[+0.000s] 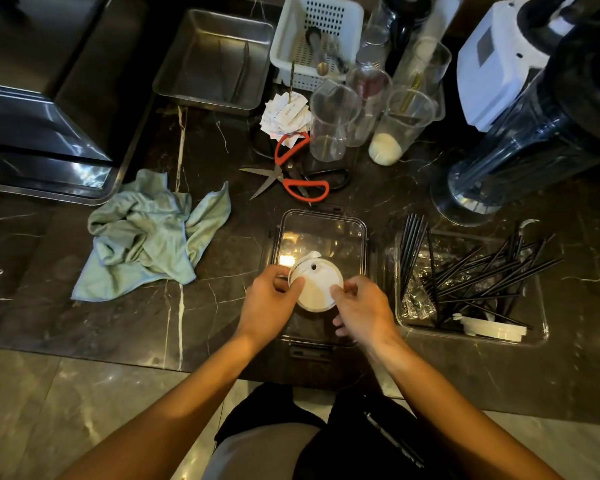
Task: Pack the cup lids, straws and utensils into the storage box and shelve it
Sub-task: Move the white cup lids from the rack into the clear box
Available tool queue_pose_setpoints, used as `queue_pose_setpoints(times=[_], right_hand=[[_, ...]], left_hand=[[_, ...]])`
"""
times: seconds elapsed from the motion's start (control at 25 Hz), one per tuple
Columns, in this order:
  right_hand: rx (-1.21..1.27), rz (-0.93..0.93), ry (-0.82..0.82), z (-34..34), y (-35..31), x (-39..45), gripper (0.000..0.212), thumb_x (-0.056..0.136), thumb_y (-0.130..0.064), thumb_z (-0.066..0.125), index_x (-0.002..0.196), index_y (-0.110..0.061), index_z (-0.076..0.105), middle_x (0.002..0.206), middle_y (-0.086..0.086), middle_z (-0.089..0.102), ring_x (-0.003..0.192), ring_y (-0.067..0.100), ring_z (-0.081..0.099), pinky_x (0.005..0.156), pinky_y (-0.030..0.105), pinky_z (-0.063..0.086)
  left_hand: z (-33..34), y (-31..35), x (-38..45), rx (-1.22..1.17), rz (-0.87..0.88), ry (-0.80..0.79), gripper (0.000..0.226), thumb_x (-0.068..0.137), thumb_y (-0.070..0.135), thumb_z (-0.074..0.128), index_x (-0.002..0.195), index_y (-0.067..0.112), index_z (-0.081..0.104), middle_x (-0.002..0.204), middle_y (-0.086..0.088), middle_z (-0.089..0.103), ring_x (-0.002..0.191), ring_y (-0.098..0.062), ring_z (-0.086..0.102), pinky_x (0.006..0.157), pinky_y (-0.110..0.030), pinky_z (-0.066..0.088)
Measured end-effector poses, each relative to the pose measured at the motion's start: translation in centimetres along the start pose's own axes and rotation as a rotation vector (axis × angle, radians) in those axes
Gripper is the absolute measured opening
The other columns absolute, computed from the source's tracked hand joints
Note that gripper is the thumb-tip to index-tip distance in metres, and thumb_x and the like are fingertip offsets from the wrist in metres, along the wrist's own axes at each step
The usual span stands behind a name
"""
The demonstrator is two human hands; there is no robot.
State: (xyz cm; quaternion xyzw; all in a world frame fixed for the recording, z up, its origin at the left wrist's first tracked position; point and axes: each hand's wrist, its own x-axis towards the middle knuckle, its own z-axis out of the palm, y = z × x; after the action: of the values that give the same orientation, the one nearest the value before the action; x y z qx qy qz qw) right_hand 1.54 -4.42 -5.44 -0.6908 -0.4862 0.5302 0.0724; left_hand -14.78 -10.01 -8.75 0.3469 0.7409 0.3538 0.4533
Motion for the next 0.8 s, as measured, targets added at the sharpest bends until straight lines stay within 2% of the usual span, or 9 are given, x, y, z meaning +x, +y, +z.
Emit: queue_pose_setpoints(times=[0.12,0.28,0.44,0.6,0.8], right_hand=[[-0.024,0.045,0.011,0.2,0.1,0.6,0.017,0.104,-0.030,0.060,0.108,-0.013,0.059,0.084,0.008,0.070,0.066,0.020,0.073,0.058,0.036,0.065],[-0.021,0.027,0.042,0.3,0.1,0.8,0.015,0.104,-0.032,0.059,0.103,-0.017,0.057,0.080,0.008,0.070,0.063,0.021,0.073,0.061,0.041,0.066],[-0.006,0.034,0.054,0.1,-0.1,0.8,0.025,0.105,-0.038,0.056,0.105,-0.013,0.059,0.082,0.009,0.069,0.064,0.022,0.072,0.062,0.044,0.066],[-0.034,0.027,0.080,0.0,-0.2,0.9,0.028,0.106,-0.038,0.054,0.106,-0.011,0.060,0.081,0.010,0.070,0.065,0.024,0.074,0.058,0.043,0.066],[-0.079,0.065,0.054,-0.1,-0.1,1.2,0.031,0.105,-0.038,0.055,0.115,-0.008,0.060,0.083,0.008,0.070,0.065,0.024,0.075,0.061,0.045,0.066]], left_hand=[[0.6,-0.1,0.7,0.119,0.054,0.009,0.027,0.093,0.038,0.069,0.114,0.021,0.066,0.101,0.006,0.071,0.094,-0.006,0.069,0.078,-0.026,0.059],[0.9,0.2,0.8,0.149,0.032,0.025,0.025,0.094,0.036,0.069,0.113,0.019,0.066,0.090,0.009,0.069,0.084,-0.002,0.067,0.070,-0.025,0.057],[1.1,0.5,0.7,0.172,0.049,0.053,0.027,0.095,0.037,0.067,0.112,0.016,0.067,0.095,0.007,0.069,0.085,-0.002,0.066,0.065,-0.019,0.053],[1.5,0.4,0.9,0.203,0.050,0.048,0.033,0.095,0.043,0.065,0.117,0.018,0.066,0.102,0.003,0.071,0.090,-0.008,0.068,0.068,-0.023,0.056],[1.7,0.8,1.2,0.303,-0.013,0.046,0.034,0.093,0.048,0.064,0.118,0.024,0.064,0.108,0.005,0.069,0.094,-0.012,0.068,0.077,-0.036,0.059]])
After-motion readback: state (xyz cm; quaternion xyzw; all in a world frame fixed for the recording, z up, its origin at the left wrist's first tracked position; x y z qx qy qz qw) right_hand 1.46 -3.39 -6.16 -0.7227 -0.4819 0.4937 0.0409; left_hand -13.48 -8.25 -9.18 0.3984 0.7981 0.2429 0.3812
